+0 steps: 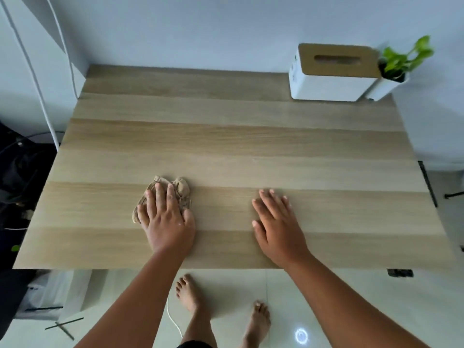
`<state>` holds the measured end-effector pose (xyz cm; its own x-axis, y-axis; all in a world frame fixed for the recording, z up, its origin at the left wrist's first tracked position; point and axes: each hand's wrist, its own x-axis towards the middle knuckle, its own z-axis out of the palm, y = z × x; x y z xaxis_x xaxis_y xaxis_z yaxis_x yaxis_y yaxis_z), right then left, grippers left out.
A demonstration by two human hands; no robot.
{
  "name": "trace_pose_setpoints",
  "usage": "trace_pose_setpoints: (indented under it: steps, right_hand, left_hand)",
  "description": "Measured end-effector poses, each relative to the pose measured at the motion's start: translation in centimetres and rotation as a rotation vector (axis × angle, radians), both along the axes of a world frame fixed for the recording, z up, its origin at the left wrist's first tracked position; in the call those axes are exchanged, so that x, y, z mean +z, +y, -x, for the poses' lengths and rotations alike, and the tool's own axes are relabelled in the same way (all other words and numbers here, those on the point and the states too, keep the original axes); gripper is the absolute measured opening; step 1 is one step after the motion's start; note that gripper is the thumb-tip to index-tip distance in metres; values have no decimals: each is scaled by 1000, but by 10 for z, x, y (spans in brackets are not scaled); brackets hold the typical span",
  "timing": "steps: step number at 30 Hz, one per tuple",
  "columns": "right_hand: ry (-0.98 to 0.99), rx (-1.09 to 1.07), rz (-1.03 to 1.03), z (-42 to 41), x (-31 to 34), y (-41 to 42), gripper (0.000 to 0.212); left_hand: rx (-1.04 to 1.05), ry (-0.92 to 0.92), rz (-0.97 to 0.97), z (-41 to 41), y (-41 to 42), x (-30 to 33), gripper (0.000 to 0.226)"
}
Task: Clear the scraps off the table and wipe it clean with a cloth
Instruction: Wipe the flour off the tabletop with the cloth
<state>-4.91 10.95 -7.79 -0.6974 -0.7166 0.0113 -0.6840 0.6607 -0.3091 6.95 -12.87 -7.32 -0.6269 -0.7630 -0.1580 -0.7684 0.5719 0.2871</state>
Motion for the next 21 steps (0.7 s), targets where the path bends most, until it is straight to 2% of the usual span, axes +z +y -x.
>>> trace_pose_setpoints:
  steps: [6,11,17,21]
  right_hand:
    - [4,-126,-42,-15,1,100,50]
    - [-1,-274,-40,-2,12,153,47]
    - [-70,-380,87,12,29,176,51]
    - [-90,-347,212,24,36,167,52]
  left_hand:
    - [-71,-9,-42,41,82,2,80]
    - [-144,-10,-135,86,163,8,79]
    - [-312,22,-449,129,246,28,79]
    - [-336,103,-686,138,246,46,69]
